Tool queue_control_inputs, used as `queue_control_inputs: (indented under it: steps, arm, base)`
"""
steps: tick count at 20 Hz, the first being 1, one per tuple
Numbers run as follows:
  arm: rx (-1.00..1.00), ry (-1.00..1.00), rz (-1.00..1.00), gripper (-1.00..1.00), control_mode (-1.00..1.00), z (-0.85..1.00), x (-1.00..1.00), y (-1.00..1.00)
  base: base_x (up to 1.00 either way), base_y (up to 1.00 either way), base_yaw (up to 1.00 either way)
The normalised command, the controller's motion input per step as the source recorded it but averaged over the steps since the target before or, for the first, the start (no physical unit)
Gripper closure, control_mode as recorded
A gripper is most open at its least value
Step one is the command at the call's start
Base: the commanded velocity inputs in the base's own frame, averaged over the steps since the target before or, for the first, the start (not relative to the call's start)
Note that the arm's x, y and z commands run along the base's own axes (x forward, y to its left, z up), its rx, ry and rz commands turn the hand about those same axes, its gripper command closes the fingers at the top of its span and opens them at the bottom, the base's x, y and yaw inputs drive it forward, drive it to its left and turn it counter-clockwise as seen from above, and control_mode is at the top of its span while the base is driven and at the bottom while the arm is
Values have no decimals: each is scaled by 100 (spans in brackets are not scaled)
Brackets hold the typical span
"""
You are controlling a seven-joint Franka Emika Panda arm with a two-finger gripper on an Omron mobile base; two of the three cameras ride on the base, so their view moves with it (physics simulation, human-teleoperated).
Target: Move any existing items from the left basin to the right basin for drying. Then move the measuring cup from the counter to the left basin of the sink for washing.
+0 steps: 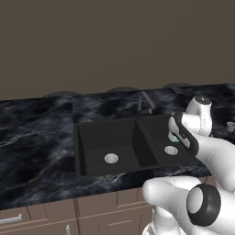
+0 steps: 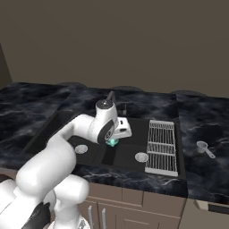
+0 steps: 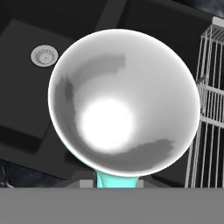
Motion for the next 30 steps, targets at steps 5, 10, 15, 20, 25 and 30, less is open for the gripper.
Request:
queue_control_inputs:
  steps: [5,10,15,20,25,30]
  arm:
    - [0,3,0,100,-100,-11,1,-27]
    - [0,3,0,100,-100,-19,12,-1]
    - [0,6,0,100,-100,-25,21,0]
    - [0,5,0,100,-100,-28,19,0]
    - [0,2,0,100,-100,-25,16,0]
    - [0,0,0,100,-100,-24,10,0]
  base:
    - [0,0,0]
    - [0,0,0]
    - [0,0,0]
    - [0,0,0]
    - [0,0,0]
    - [0,0,0]
